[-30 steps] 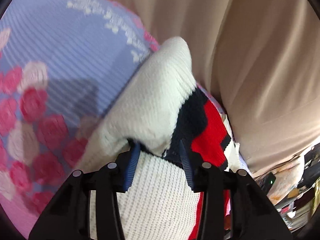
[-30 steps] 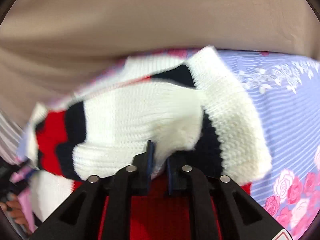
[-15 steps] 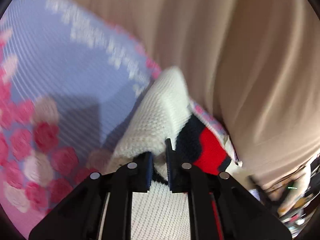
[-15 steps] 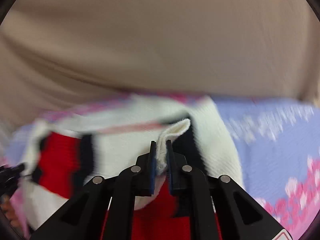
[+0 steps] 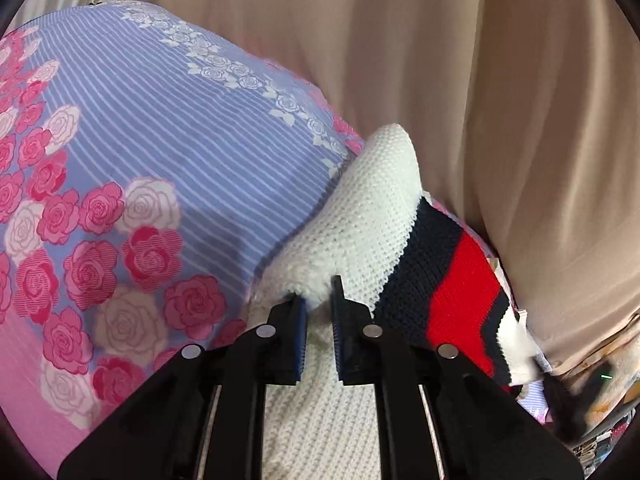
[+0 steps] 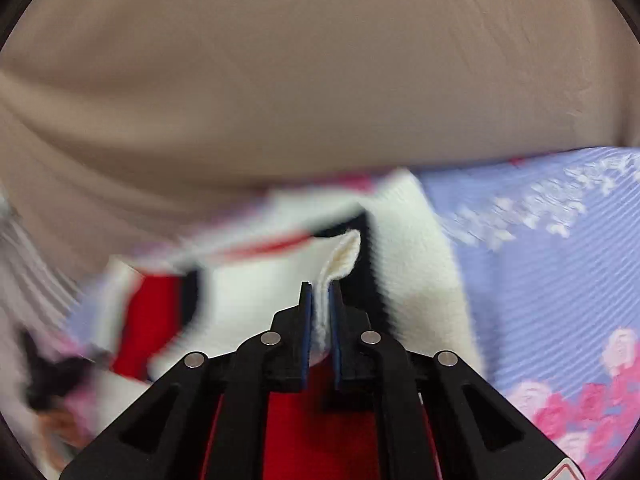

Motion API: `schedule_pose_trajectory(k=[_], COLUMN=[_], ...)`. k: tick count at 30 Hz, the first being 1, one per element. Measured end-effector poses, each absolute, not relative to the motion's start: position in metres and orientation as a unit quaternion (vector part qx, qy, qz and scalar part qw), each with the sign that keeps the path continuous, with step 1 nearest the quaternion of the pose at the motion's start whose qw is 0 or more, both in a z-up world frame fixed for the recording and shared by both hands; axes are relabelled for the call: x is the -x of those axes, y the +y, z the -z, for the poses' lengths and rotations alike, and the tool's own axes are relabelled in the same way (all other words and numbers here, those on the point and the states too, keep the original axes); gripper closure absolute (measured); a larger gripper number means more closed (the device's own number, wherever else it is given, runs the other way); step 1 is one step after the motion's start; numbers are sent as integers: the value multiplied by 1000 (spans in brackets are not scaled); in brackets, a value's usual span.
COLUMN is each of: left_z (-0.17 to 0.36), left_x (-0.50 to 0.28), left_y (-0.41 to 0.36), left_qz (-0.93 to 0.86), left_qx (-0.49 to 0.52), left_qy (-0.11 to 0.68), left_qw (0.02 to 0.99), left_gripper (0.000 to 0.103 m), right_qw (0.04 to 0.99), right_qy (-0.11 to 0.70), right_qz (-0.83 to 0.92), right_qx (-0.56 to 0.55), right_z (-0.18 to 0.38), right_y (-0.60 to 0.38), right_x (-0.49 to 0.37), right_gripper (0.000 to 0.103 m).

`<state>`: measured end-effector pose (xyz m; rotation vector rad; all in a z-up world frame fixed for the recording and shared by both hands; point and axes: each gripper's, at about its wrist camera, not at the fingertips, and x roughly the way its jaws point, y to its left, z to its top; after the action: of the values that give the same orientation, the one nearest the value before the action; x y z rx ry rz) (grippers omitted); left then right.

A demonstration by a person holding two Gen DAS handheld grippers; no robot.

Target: Fold small clothes

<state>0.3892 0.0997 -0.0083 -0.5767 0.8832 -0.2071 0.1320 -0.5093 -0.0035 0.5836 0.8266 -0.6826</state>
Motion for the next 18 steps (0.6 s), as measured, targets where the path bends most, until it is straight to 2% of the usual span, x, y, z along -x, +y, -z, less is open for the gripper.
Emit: schedule_pose_trajectory(k=[1, 3, 4, 7, 11, 16, 18], left_z=[10, 14, 9, 6, 11, 12, 13], left_x=[-391, -395, -385, -387, -380, -377, -377], left_y=[100, 99, 102, 100, 101, 101, 103], left_qz=[98, 99, 99, 104, 110, 117, 122], left_qx=[274, 268, 261, 253, 246, 237, 241], left_qy=[422, 422, 420, 420, 413, 399, 395], left_qw=[859, 861, 863, 866, 870, 878, 878], left_gripper=[93, 93, 93, 93, 92, 91, 91], right_qw=[795, 801, 794, 834, 880, 883, 880], right_qy=[427, 408, 400, 356, 375, 425, 436], right_qz=[343, 350, 378, 351, 210, 130, 116], right_qx=[-260, -265, -257, -235, -204, -152, -146], right_z=[20, 13, 2, -32, -45, -7, 0], right_y=[-512, -508, -503, -475, -430, -382, -359], right_x=[-134, -126, -125, -145, -246, -392, -391], right_gripper=[99, 95, 81, 73, 56, 53, 49])
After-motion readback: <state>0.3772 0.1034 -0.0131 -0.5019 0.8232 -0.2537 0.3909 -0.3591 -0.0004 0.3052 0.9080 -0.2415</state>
